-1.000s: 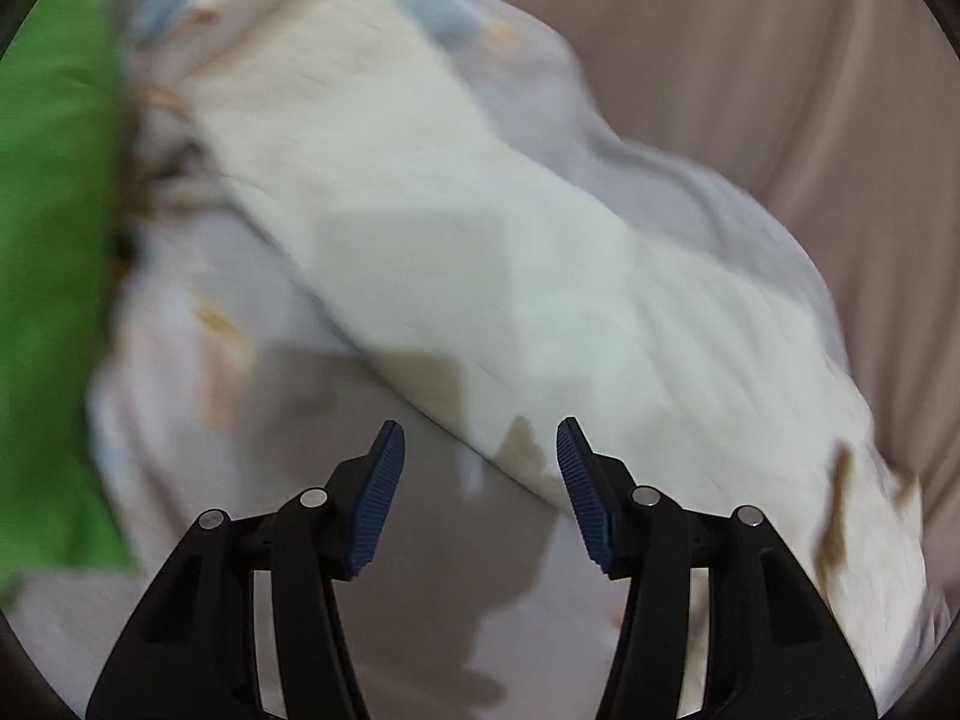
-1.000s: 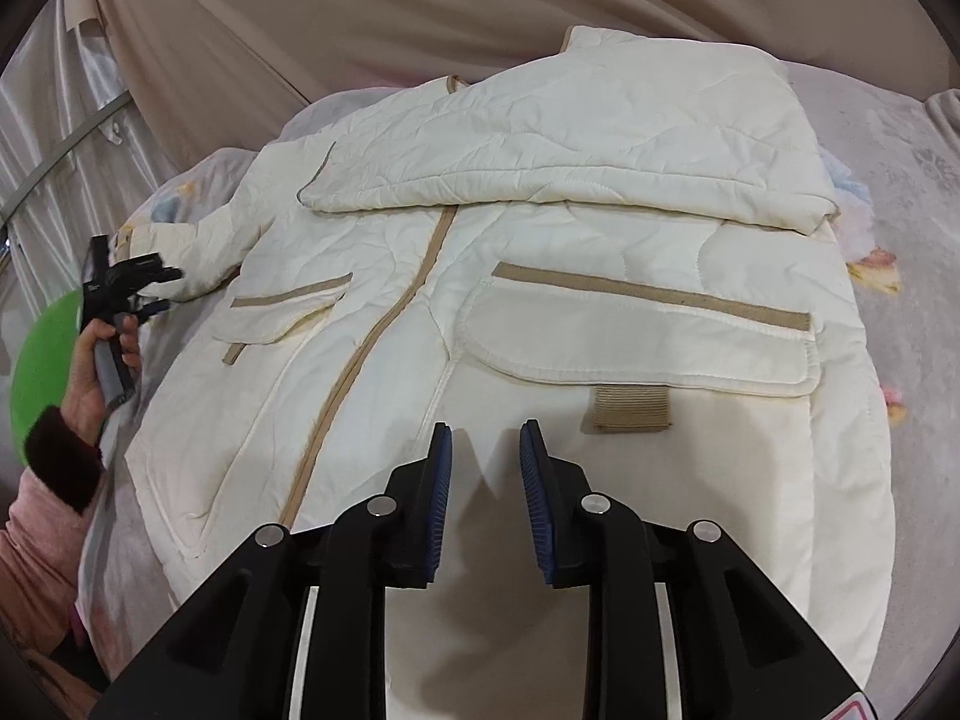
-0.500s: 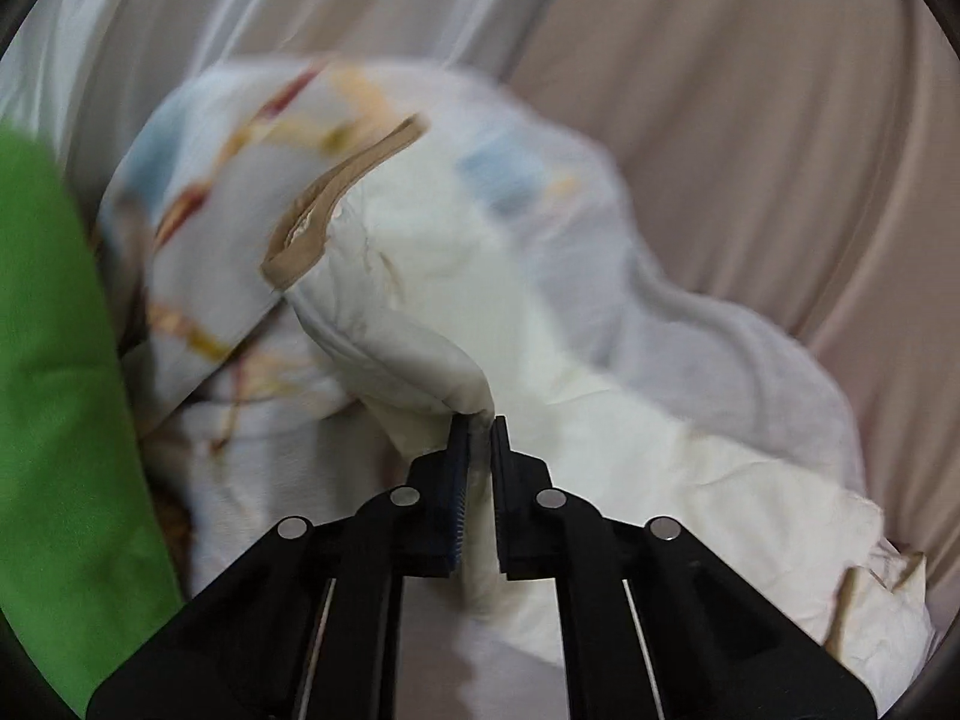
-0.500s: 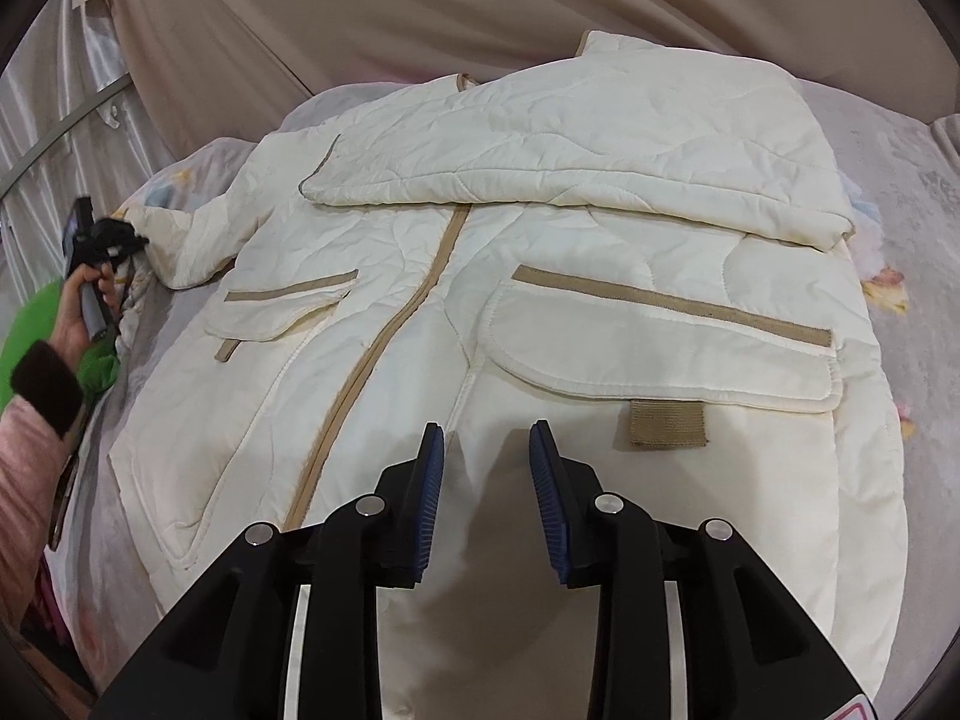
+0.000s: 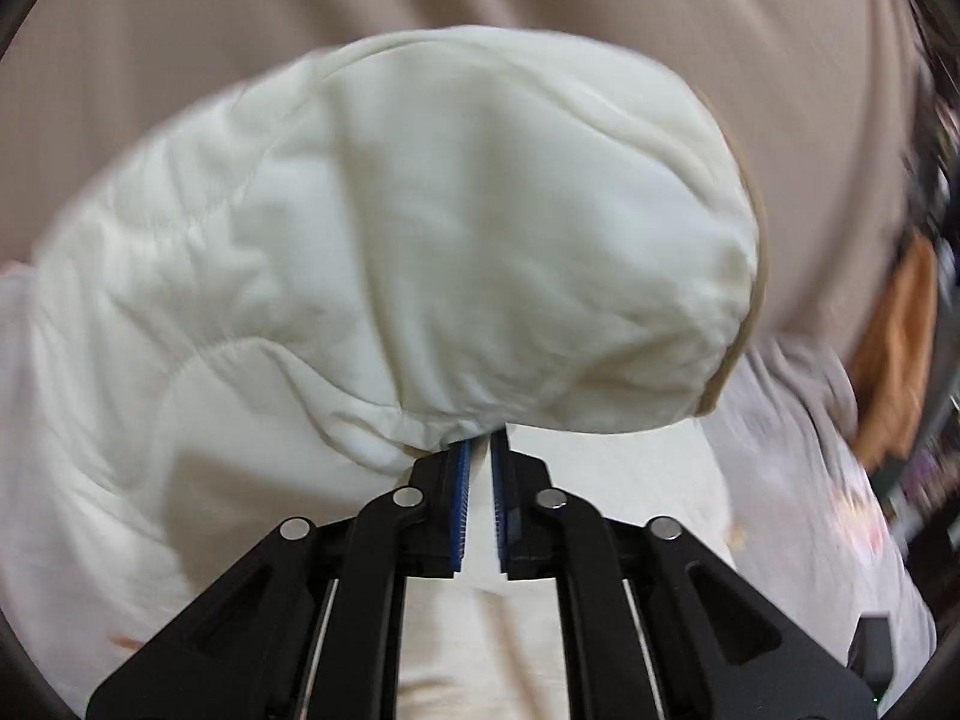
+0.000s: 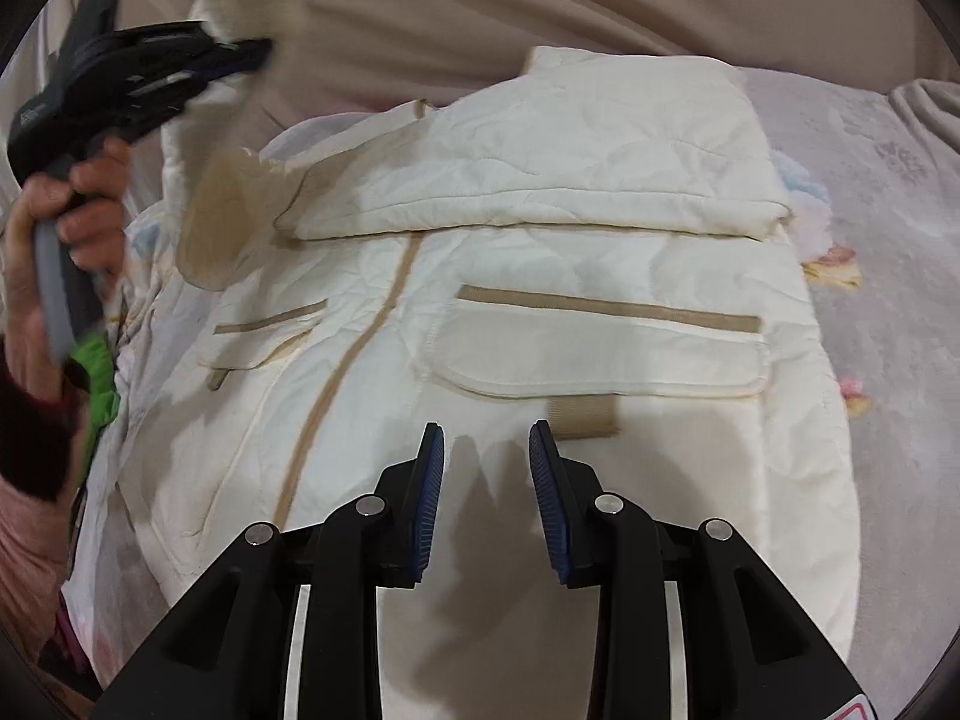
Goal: Fold large clothes
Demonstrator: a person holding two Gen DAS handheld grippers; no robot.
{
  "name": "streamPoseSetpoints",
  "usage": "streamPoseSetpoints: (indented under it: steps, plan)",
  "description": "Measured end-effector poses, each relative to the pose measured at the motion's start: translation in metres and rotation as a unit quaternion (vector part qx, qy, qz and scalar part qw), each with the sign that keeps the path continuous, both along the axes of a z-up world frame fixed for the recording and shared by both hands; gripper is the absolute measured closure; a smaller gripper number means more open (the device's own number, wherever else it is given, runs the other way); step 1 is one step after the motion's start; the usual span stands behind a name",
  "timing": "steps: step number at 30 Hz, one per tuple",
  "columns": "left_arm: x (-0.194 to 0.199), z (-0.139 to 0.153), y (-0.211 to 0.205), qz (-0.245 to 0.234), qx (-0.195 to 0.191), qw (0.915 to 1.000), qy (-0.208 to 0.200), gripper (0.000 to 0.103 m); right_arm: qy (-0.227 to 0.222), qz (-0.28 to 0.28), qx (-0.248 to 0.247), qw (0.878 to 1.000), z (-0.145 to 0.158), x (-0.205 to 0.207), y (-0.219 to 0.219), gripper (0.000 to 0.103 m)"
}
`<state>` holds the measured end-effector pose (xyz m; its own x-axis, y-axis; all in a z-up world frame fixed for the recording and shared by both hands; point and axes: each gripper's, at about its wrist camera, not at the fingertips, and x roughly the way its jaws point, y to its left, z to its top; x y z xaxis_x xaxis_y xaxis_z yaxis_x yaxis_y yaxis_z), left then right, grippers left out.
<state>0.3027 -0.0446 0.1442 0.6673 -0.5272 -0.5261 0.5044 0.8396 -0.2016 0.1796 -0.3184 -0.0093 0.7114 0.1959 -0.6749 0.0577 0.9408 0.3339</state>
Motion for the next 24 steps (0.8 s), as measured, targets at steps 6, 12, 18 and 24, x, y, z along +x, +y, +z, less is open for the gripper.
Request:
streamPoseSetpoints:
  steps: [6,12,18,24]
  plan:
    - [0.006,-0.106,-0.061,-0.011,0.067,0.9927,0.100,0.060,0.016,-0.036,0.026,0.999,-0.005,-0.011,-0.041,0.071]
    - [-0.007,-0.105,0.016,0.004,0.035,0.9917,0.124,0.034,-0.012,-0.051,0.042,0.998,0.018,0.008,-0.072,0.053]
    - [0.008,-0.088,0.135,0.114,-0.019,0.9865,0.116,0.026,-0.020,-0.050,0.105,0.993,0.026,0.081,-0.089,0.047]
    - [0.012,-0.115,0.213,0.178,-0.099,0.9630,0.176,0.026,-0.010,-0.045,0.108,0.993,0.014,0.143,-0.070,0.045]
